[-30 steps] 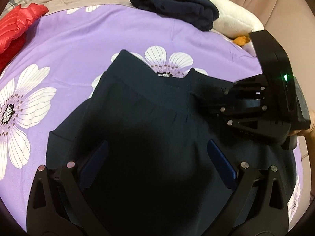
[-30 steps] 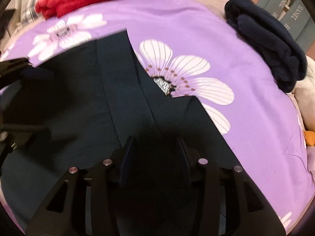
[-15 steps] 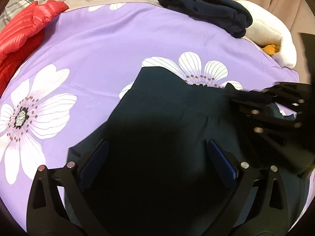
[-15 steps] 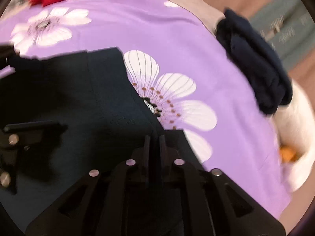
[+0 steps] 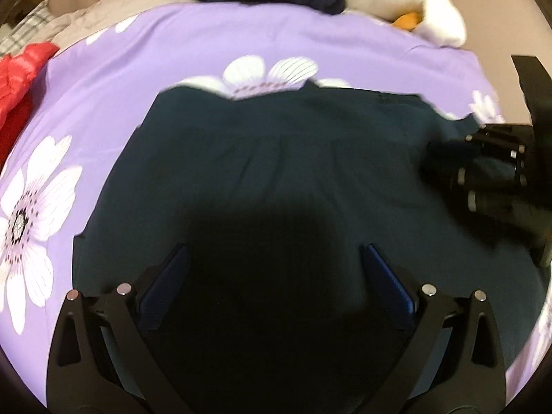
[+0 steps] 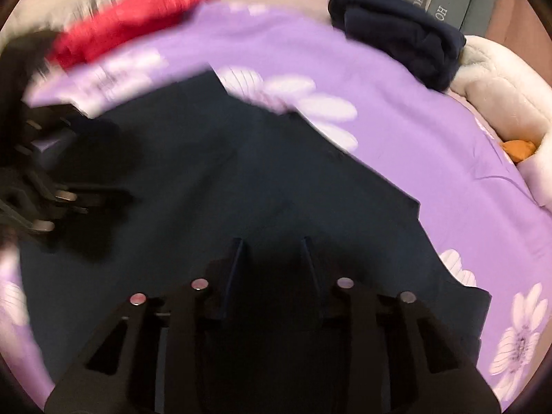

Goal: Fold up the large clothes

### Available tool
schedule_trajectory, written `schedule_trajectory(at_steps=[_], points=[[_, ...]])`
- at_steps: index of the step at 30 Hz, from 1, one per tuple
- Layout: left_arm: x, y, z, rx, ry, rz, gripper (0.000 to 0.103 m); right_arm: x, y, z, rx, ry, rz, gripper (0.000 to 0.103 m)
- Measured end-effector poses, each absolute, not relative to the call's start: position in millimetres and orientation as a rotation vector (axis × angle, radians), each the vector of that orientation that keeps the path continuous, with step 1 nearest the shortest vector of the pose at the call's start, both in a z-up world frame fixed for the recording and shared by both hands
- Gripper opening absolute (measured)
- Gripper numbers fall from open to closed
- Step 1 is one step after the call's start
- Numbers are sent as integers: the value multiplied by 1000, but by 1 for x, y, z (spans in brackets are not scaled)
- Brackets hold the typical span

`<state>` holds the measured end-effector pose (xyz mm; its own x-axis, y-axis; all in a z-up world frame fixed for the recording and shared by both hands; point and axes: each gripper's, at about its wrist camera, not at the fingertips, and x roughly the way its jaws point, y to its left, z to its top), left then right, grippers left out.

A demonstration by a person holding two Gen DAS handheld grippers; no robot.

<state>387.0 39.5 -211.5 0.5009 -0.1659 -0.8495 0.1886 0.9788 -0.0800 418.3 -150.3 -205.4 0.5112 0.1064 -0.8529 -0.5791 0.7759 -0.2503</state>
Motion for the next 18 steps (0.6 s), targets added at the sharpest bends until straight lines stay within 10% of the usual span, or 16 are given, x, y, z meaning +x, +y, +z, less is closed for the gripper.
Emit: schedule_trajectory(at_steps=[18], points=[[310, 72, -183, 61, 912, -205, 101, 313, -246, -152, -132, 895, 230, 45]])
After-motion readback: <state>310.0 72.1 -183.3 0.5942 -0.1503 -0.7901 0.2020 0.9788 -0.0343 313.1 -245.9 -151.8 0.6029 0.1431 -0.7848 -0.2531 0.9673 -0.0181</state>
